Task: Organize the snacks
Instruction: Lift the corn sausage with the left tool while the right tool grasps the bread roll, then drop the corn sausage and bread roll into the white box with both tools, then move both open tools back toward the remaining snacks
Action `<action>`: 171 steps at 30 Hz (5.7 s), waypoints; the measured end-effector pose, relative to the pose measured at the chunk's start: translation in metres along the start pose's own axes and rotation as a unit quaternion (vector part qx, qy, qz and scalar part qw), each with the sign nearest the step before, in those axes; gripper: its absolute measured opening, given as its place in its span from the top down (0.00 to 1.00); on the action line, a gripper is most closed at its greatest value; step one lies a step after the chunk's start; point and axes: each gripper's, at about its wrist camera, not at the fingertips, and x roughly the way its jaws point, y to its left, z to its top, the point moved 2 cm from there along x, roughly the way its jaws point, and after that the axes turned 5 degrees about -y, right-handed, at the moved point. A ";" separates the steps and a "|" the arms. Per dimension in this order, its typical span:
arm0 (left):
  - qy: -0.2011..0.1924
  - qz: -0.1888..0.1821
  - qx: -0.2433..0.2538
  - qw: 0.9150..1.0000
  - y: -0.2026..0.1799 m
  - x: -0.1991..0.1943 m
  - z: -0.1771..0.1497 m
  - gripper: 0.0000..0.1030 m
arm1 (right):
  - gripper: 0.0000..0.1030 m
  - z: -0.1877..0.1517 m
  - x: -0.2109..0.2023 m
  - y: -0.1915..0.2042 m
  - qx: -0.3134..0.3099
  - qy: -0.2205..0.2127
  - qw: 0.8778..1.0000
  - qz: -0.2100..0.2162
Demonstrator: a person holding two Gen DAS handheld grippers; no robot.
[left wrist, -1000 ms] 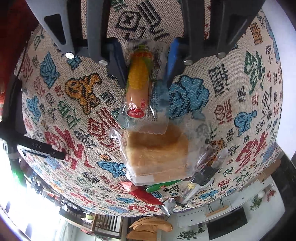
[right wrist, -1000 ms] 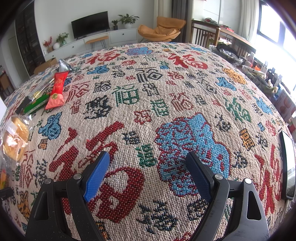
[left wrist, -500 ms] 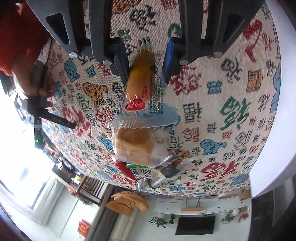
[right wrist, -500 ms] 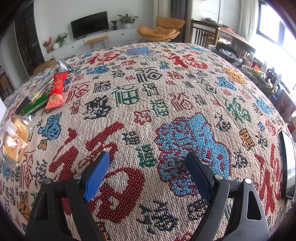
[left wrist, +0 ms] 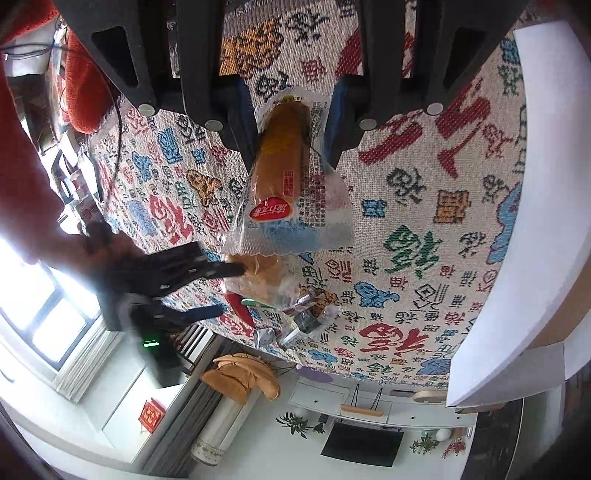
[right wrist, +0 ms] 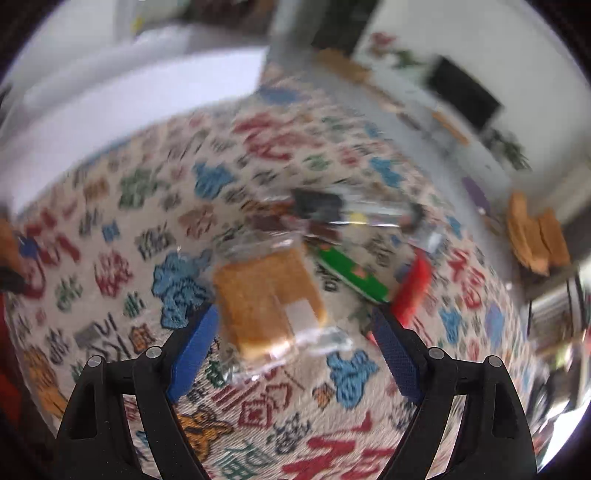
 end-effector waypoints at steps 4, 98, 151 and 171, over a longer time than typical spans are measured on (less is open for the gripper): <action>-0.007 -0.008 -0.004 1.000 0.004 -0.018 -0.001 0.68 | 0.15 0.003 0.065 -0.002 0.002 0.099 0.994 0.041; -0.014 0.195 0.088 0.977 -0.043 0.135 0.051 0.02 | 0.18 -0.215 -0.012 -0.073 0.475 -0.032 0.860 -0.181; 0.007 0.226 0.049 0.973 -0.012 0.173 0.044 0.00 | 0.17 -0.215 -0.011 -0.072 0.475 -0.031 0.861 -0.181; 0.007 0.226 0.049 0.973 -0.012 0.173 0.044 0.00 | 0.17 -0.215 -0.011 -0.072 0.475 -0.031 0.861 -0.181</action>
